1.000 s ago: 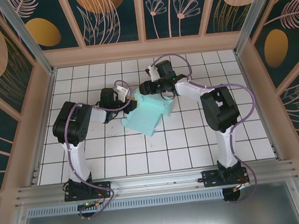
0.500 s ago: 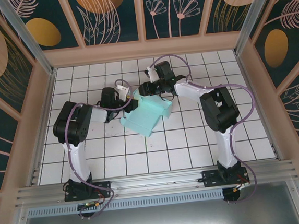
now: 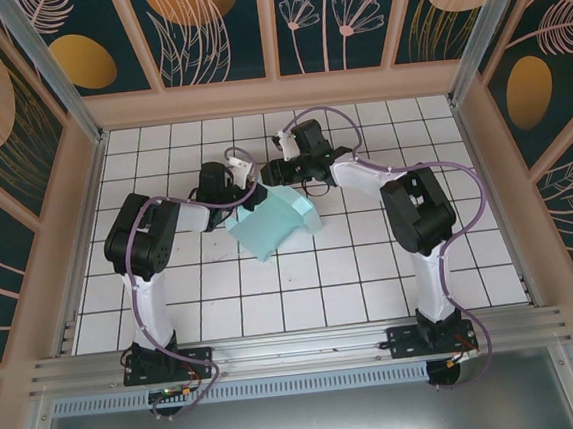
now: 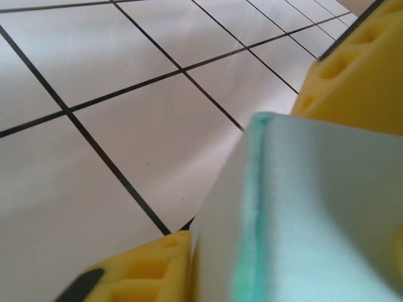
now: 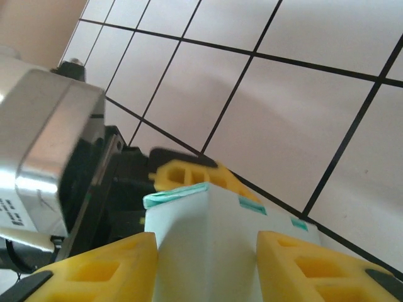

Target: Fold the paper box

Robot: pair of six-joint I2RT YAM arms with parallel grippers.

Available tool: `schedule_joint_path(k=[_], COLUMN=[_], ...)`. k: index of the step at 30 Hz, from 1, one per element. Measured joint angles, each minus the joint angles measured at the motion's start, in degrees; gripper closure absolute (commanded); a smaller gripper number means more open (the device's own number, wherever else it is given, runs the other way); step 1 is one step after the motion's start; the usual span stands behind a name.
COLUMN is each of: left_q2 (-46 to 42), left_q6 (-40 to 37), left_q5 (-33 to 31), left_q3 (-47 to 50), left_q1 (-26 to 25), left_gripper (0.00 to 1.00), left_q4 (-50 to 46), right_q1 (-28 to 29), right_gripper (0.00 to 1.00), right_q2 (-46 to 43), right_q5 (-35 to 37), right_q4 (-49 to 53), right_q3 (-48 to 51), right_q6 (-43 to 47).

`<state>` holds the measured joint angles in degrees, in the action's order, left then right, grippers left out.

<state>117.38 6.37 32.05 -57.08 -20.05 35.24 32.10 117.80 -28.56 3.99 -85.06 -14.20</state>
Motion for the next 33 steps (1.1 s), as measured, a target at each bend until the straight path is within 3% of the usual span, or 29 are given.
schedule_joint_path(k=[7,10,15,19,22,27,33], left_q2=[0.0,0.0,0.0,1.2,2.1,3.0,3.0], left_q6=[-1.0,-1.1,-0.1,1.0,1.5,1.9,1.9], left_q5=[-0.4,-0.4,-1.0,-1.0,-1.0,0.2,0.4], left_q3=[0.0,0.0,0.0,-0.9,-1.4,-1.6,-0.3], left_q1=[-0.7,-0.7,-0.6,-0.5,-0.5,-0.5,-0.6], left_gripper=[1.0,0.88,0.77,0.75,0.79,1.0,1.0], left_q4=[-0.1,0.0,0.5,0.8,1.0,1.7,4.3], right_q1=[-0.3,-0.6,-0.6,-0.6,-0.6,-0.8,-1.0], right_gripper=[0.5,0.49,0.53,0.54,0.54,0.54,0.46], right_q2=[-2.2,-2.8,-2.8,-2.8,-2.8,-2.8,-3.3], right_q5=[0.2,0.3,0.1,-0.3,-0.8,-1.2,-1.3], right_q4=[-4.7,-5.5,-5.4,-5.3,-5.3,-6.3,-7.5], right_q3=[4.5,5.4,5.4,5.4,5.5,5.5,6.2], right_q6=[-1.7,-2.7,-3.3,-4.1,-4.4,-4.6,-4.9])
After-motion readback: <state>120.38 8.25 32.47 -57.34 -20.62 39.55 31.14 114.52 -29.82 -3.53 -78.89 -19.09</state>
